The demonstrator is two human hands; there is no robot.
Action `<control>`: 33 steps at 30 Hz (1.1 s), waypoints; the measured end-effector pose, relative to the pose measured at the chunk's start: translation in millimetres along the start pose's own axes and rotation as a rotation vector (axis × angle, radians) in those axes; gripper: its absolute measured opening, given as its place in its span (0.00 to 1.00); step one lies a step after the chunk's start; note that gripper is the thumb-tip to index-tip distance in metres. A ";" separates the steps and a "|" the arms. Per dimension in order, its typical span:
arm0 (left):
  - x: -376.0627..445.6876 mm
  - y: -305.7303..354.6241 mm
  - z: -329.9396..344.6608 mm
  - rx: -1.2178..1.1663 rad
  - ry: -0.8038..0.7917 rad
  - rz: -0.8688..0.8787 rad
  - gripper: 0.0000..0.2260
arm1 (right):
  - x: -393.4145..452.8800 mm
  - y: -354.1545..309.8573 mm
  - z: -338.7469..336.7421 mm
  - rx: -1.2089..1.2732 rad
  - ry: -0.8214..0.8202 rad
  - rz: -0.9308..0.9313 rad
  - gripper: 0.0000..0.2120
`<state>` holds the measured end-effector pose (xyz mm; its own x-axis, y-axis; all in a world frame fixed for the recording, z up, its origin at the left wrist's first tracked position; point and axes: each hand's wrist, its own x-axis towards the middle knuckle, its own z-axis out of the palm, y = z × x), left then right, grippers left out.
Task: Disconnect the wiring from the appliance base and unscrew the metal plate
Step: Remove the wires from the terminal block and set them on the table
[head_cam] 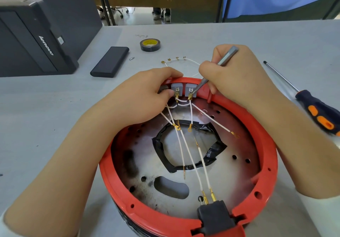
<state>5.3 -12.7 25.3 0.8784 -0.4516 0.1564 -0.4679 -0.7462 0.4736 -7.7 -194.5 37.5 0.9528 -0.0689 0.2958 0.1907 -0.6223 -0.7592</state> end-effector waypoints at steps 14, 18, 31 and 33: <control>-0.5 -0.6 0.6 -0.004 0.003 0.006 0.17 | -1.2 -1.0 2.8 -0.014 0.086 -0.053 0.11; -0.1 -1.6 0.3 -0.002 0.000 0.009 0.18 | 0.7 0.0 2.5 -0.025 0.044 -0.039 0.10; -0.2 -0.3 -1.3 -0.016 -0.004 0.009 0.18 | 12.0 0.8 -0.1 0.117 -0.068 0.143 0.18; -0.6 0.7 -1.7 -0.019 -0.008 0.001 0.18 | 12.1 2.3 0.3 0.119 -0.075 0.157 0.20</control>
<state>4.6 -12.0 27.0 0.8772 -0.4560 0.1502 -0.4666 -0.7363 0.4901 4.3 -196.5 39.2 0.9871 -0.0963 0.1277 0.0610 -0.5115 -0.8571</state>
